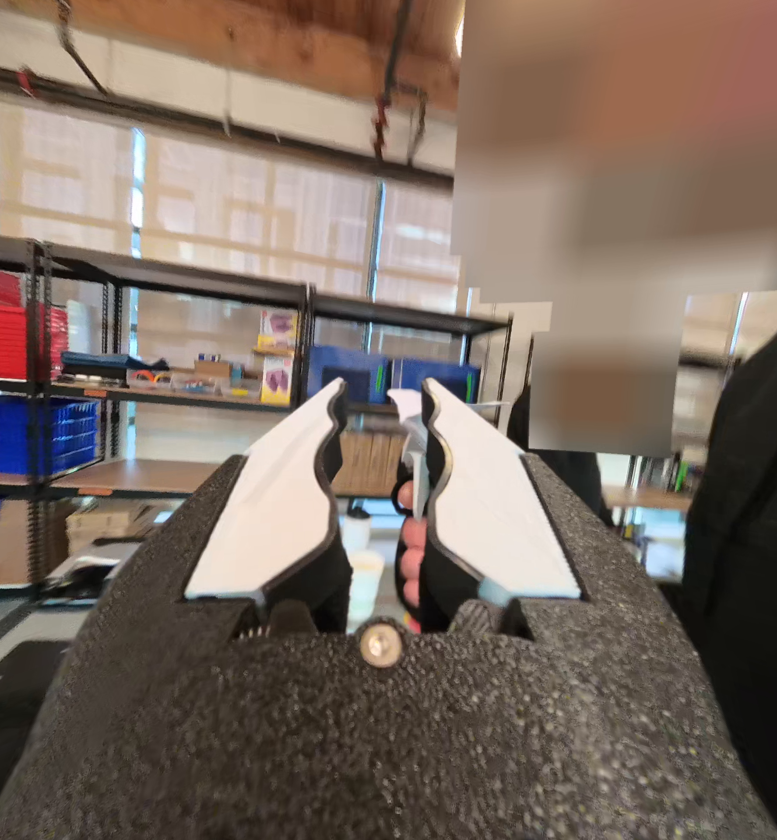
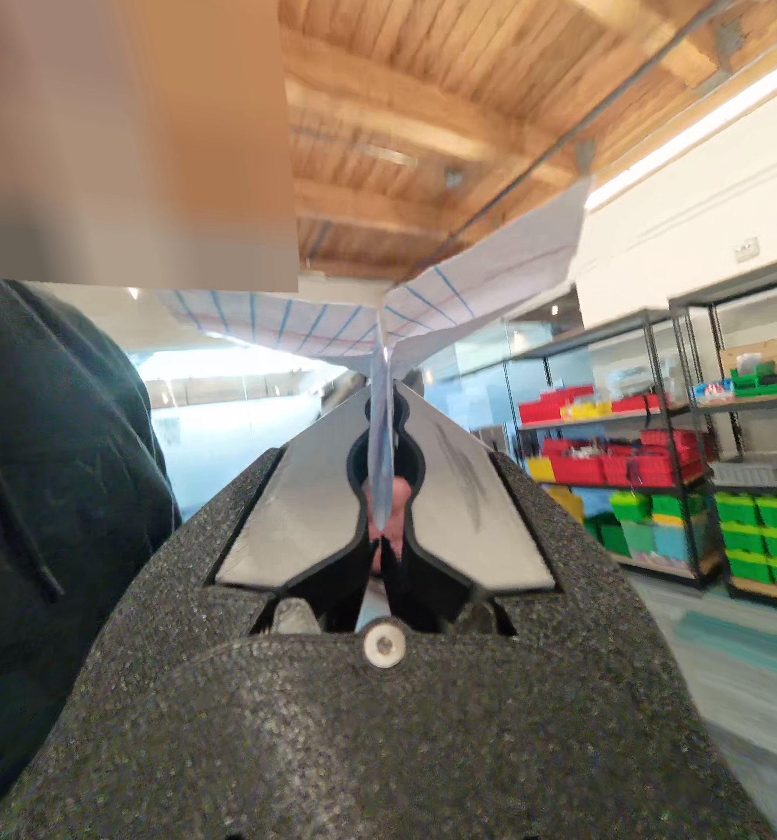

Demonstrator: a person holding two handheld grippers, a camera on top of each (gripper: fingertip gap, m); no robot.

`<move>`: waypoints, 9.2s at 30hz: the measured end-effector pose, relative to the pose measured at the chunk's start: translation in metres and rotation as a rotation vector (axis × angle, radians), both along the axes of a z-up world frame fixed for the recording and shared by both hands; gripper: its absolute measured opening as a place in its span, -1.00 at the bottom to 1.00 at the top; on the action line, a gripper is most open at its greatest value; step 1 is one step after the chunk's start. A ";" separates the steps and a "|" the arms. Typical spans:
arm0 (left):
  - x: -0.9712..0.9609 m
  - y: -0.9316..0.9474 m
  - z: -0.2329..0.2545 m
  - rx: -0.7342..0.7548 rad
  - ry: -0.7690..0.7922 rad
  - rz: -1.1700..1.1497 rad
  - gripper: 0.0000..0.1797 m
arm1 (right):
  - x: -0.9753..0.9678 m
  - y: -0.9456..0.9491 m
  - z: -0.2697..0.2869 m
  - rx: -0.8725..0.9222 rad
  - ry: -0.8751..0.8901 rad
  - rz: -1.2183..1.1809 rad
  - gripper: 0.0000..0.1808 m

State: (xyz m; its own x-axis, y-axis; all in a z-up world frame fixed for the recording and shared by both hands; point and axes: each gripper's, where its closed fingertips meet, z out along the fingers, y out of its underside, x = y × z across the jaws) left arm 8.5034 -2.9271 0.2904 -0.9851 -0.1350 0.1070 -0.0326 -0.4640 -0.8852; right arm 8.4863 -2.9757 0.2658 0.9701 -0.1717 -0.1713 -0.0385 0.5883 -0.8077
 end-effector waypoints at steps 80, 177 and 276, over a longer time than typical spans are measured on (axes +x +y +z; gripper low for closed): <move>-0.022 -0.319 -0.350 0.958 0.340 -0.485 -0.51 | -0.026 -0.621 -0.516 -1.321 1.206 -0.771 -0.80; -0.027 -0.263 -0.237 0.909 0.087 -0.652 -1.00 | 0.006 -0.210 -0.240 -0.792 0.272 -0.076 -0.52; 0.017 -0.321 -0.226 0.969 -0.087 -0.336 -0.44 | 0.023 -0.269 -0.250 -0.940 0.499 -0.252 -1.00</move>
State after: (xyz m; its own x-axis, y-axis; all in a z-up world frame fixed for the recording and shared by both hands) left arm 8.5202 -3.2485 0.0642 -0.9871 0.1583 0.0249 0.0535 0.4719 -0.8800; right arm 8.5095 -3.2450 0.0162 0.7465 -0.6237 -0.2317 -0.4513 -0.2188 -0.8651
